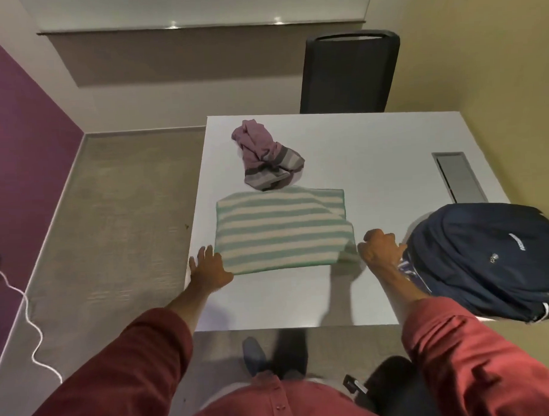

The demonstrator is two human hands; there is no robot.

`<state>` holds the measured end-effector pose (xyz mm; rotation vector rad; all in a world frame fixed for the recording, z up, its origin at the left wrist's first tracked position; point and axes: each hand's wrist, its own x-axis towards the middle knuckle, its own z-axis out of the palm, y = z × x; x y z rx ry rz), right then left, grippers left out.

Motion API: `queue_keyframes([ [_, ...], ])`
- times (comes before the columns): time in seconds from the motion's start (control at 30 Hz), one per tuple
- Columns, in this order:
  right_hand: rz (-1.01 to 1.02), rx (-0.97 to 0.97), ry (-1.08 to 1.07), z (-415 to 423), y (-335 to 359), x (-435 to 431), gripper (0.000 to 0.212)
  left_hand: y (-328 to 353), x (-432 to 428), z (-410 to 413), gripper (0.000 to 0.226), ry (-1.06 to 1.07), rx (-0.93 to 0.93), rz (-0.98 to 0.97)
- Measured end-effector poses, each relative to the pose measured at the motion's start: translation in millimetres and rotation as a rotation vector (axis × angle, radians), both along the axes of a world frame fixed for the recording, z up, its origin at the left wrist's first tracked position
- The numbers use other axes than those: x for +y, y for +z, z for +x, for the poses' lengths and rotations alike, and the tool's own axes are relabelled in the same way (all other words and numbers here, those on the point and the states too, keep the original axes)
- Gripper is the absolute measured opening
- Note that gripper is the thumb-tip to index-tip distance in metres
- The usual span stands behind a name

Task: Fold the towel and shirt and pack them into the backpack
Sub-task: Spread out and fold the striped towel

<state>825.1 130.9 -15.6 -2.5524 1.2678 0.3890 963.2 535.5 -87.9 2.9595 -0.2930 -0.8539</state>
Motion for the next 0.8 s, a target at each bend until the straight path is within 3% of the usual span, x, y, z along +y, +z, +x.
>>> queue_keyframes([
  [0.07,0.028,0.03,0.044,-3,-11,6,0.029,-12,-3,-5,0.077,-0.014,0.11,0.063],
  [0.23,0.211,0.025,0.247,0,-37,18,0.041,-28,-18,-2,0.073,-0.096,0.118,-0.01],
  [0.47,0.425,0.177,0.451,-2,-84,51,0.059,-55,-35,-12,0.084,-0.191,0.297,-0.048],
  [0.63,0.422,0.313,0.498,-19,-92,63,0.057,-71,-24,-18,0.093,-0.143,0.494,-0.023],
  [0.73,0.423,0.365,0.505,-28,-88,66,0.066,-73,-13,-26,0.097,-0.152,0.509,-0.046],
  [0.8,0.434,0.374,0.495,-29,-86,67,0.059,-71,-10,-32,0.099,-0.147,0.506,-0.067],
])
